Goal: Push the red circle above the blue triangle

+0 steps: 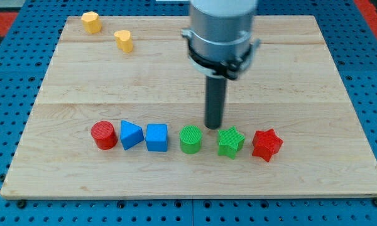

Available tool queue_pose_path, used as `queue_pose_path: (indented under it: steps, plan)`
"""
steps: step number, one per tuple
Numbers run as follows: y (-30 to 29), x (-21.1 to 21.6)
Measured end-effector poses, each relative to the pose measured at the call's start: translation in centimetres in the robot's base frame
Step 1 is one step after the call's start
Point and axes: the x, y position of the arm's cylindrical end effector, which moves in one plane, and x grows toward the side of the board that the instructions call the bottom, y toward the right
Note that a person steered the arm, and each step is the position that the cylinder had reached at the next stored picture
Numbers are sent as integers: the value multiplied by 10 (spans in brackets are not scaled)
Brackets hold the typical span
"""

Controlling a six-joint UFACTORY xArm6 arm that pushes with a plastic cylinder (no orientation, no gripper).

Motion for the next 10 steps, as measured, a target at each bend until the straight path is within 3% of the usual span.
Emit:
queue_pose_path:
  steps: [3, 4, 5, 6, 7, 8, 9, 10]
  plan:
    - [114, 11]
    - [109, -34]
    - [53, -67]
    - [-52, -77]
    - [-190, -114]
    - [-310, -44]
    - [-350, 34]
    - [-279, 68]
